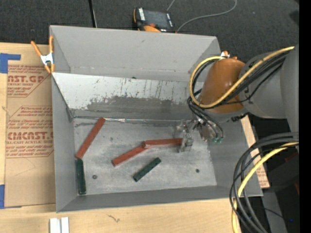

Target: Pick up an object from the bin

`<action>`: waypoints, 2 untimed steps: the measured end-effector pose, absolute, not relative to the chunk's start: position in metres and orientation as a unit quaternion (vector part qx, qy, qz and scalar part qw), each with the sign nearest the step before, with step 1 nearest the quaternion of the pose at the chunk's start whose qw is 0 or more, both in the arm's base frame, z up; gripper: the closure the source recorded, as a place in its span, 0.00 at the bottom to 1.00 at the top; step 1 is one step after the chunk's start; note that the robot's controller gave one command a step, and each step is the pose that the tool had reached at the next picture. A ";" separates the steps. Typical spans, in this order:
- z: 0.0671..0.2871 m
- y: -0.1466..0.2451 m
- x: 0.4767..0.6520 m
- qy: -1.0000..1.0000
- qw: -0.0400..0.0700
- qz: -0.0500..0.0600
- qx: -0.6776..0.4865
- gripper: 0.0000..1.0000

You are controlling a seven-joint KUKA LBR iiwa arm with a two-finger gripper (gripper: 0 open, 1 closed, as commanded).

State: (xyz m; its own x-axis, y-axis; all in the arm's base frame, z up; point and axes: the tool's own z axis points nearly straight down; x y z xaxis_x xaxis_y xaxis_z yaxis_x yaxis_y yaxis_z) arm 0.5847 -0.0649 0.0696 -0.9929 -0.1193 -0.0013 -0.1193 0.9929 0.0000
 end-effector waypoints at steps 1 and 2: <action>0.257 -0.073 0.577 0.998 0.006 -0.001 -0.062 1.00; 0.190 -0.049 0.530 0.988 -0.002 0.001 -0.156 1.00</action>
Offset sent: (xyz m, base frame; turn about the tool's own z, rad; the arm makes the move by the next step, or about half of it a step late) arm -0.0095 -0.0082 0.1819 -0.0056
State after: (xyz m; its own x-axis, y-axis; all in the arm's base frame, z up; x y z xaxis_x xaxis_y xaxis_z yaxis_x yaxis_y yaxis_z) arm 0.5298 -0.0491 0.1904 -0.9510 -0.3090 0.0032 -0.3090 0.9511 0.0024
